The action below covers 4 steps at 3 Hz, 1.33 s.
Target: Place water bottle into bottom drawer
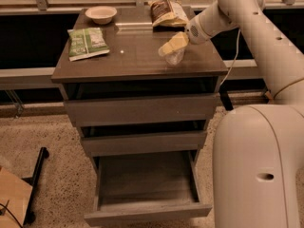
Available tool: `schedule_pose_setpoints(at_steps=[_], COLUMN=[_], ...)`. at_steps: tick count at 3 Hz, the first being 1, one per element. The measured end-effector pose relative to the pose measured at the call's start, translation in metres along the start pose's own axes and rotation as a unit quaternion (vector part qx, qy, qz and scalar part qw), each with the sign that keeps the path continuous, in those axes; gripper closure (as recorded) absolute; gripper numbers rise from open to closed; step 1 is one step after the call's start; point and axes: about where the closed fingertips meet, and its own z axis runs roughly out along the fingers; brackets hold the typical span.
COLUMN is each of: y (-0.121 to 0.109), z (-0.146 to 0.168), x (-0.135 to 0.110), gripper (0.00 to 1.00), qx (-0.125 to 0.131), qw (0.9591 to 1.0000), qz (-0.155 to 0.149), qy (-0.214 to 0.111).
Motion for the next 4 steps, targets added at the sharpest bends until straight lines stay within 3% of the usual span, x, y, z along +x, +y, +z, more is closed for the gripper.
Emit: schedule_pose_setpoints(at_steps=[1, 2, 4], y=[-0.004, -0.008, -0.017], z=[0.017, 0.027, 0.010], x=[-0.001, 0.002, -0.005], gripper=[0.00, 0.18, 0.65], qx=[-0.013, -0.021, 0.009], qw=[0.9998, 0.9992, 0.9994], qz=[0.016, 0.034, 0.034], qy=[0.000, 0.001, 0.001])
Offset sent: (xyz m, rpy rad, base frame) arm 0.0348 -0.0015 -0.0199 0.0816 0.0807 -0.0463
